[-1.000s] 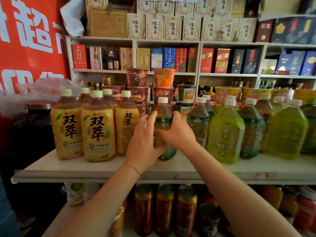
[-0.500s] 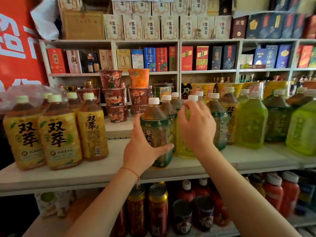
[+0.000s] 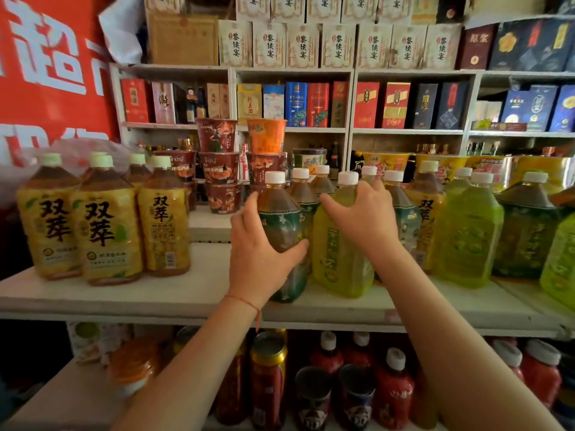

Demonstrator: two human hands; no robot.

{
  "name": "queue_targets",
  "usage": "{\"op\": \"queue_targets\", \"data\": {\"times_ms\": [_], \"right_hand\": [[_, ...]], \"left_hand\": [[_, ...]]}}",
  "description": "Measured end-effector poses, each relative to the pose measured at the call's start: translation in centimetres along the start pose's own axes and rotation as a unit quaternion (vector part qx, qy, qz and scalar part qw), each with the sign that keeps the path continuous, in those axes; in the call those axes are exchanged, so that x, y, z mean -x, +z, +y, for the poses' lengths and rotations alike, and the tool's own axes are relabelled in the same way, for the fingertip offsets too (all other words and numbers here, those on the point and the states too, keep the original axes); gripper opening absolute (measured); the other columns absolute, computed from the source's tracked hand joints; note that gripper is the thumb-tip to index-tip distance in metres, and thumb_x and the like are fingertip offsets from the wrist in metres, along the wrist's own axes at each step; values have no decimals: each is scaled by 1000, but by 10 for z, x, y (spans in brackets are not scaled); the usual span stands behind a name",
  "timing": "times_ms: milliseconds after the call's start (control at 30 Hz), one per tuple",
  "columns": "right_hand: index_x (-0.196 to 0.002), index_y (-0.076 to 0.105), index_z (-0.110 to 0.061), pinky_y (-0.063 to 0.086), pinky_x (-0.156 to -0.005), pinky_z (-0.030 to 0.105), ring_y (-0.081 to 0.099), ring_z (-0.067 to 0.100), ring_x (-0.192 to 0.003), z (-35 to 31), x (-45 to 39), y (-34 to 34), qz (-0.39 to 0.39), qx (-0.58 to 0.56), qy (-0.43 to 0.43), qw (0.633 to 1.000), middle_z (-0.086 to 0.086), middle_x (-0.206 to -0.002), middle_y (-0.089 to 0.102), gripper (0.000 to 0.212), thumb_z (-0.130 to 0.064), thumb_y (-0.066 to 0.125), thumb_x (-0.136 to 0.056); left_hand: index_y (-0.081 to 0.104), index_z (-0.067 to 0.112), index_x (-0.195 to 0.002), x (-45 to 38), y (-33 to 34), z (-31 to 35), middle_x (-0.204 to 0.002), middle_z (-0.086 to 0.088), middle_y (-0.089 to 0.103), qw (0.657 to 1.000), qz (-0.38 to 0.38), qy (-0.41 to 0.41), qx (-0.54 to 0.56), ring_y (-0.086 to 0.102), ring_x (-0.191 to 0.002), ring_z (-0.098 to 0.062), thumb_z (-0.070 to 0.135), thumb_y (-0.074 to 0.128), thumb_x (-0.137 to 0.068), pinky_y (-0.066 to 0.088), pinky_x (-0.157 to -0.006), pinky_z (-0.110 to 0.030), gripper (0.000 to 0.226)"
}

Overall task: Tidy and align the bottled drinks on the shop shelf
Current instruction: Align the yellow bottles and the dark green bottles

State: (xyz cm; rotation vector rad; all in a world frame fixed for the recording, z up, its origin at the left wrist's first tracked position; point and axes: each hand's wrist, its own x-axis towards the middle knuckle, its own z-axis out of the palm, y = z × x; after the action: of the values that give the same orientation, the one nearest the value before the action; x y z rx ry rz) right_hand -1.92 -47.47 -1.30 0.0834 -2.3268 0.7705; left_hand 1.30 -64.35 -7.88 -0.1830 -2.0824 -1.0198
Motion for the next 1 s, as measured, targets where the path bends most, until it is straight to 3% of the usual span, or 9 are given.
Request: {"op": "queue_targets", "data": {"times_ms": [133, 233, 300, 367, 533, 633, 800, 900, 1000], "right_hand": [[-128, 54, -18, 37, -90, 32, 43, 28, -132, -8, 13, -8, -29, -92, -4, 995, 9, -143, 42, 48, -52, 56, -95], [-98, 58, -28, 39, -75, 30, 58, 15, -97, -14, 23, -9, -15, -170, -24, 985, -7, -107, 60, 15, -42, 56, -94], [-81, 58, -24, 40, -62, 29, 55, 10, -69, -19, 23, -9, -7, -205, -25, 978, -9, -80, 62, 17, -38, 57, -90], [-75, 58, -26, 40, -57, 27, 51, 8, -59, -22, 21, -9, -2, -216, -9, 976, -9, -68, 59, 18, -37, 59, -88], [-85, 62, -24, 47, -62, 33, 61, 15, -70, -18, 8, -2, 20, -133, 67, 989, -6, -75, 63, 26, -49, 56, -92], [-91, 61, -19, 42, -62, 32, 59, 20, -75, -18, 0, 0, 68, -30, 88, 993, -4, -79, 61, 36, -53, 52, -96], [-80, 65, -13, 45, -59, 33, 60, 18, -69, -16, -12, 14, 93, -123, 107, 982, 1, -75, 65, 39, -49, 61, -93], [-73, 58, -14, 37, -53, 29, 53, 14, -61, -28, -20, 29, 70, -126, 103, 984, -1, -69, 60, 39, -47, 63, -92], [-83, 66, -13, 47, -55, 33, 59, 17, -64, -41, -31, 48, 53, -144, 111, 982, 2, -75, 66, 37, -50, 63, -91]], "left_hand": [[12, 29, -158, -4, -5, -11, -156, -4, 24, 1000, -5, 11, 23, 25, -144, -17, 41, 80, -81, 26, -114, -32, 103], [11, 26, -159, -6, -8, -18, -161, -8, 20, 1000, -1, 19, 2, 19, -150, -22, 35, 76, -86, 24, -122, -43, 99], [13, 23, -159, -9, -10, -18, -162, -10, 20, 1000, 6, 14, -4, 17, -152, -26, 31, 77, -86, 24, -124, -50, 97], [16, 21, -158, -11, -12, -17, -161, -10, 22, 1000, 12, 11, -7, 19, -151, -26, 29, 80, -83, 26, -122, -52, 99], [14, 31, -156, -11, -15, -21, -154, -9, 28, 1000, -8, -12, 20, 32, -141, -25, 39, 89, -71, 30, -110, -33, 113], [14, 36, -154, -13, -20, -26, -152, -6, 29, 999, -19, 10, 42, 33, -140, -22, 39, 89, -70, 34, -114, -38, 113], [16, 36, -156, -17, -32, -38, -153, 3, 30, 992, -72, 27, 104, 28, -136, -4, 35, 90, -70, 27, -112, -26, 113], [13, 38, -156, -20, -33, -40, -153, 2, 29, 991, -81, 34, 97, 29, -139, -8, 39, 89, -71, 27, -112, -26, 115], [8, 38, -157, -26, -32, -46, -154, -1, 27, 995, -70, 28, 59, 30, -139, -13, 41, 87, -72, 27, -107, -25, 116]]}}
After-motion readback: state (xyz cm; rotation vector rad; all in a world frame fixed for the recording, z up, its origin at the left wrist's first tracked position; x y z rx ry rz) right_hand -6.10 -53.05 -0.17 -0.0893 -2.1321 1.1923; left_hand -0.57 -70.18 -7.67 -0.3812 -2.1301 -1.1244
